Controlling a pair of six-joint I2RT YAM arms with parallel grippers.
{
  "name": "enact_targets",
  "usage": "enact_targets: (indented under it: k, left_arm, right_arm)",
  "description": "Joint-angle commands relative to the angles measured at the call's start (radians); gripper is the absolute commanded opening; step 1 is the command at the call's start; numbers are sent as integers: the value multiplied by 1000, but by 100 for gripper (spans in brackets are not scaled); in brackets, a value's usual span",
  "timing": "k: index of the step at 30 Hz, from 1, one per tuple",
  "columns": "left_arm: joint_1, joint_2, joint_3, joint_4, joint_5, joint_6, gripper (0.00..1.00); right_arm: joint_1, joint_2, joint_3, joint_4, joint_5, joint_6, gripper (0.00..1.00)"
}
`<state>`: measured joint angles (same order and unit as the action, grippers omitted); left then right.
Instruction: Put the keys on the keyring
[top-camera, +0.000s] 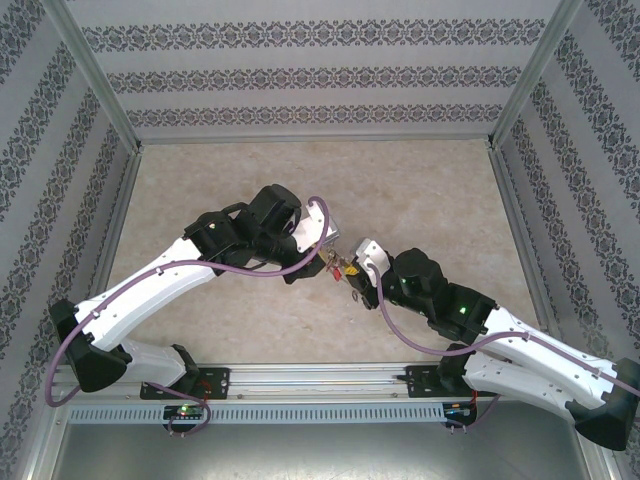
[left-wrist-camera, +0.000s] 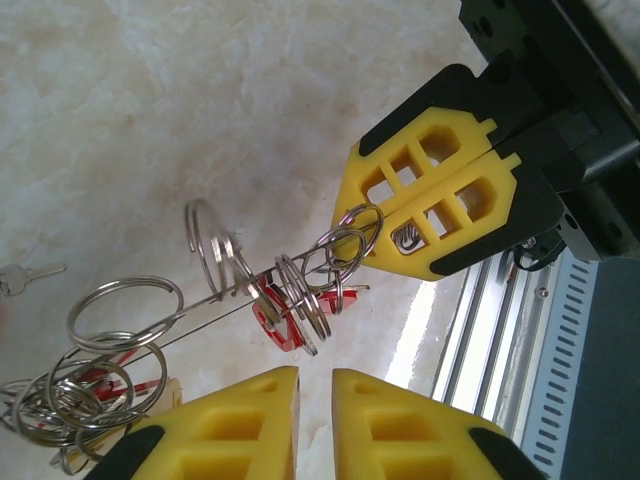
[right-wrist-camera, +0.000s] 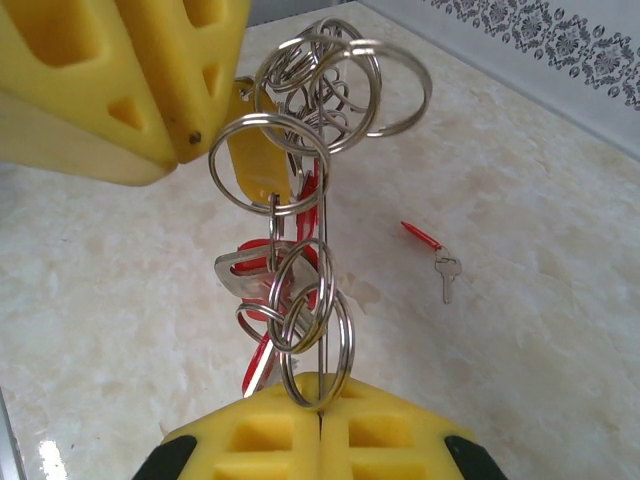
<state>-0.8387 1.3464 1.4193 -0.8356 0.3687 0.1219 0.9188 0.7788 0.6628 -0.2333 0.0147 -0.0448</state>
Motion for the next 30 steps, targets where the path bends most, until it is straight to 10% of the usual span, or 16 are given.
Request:
enact_targets:
  k: [1, 30]
  left_arm:
    - [-16, -25, -3, 1, 11, -2, 18]
    - [-16, 66, 105, 100, -90, 50, 14]
  right_arm:
    - [-2, -18, 24, 74, 19, 3, 0]
    - [-3, -19, 12, 81, 10, 11, 0]
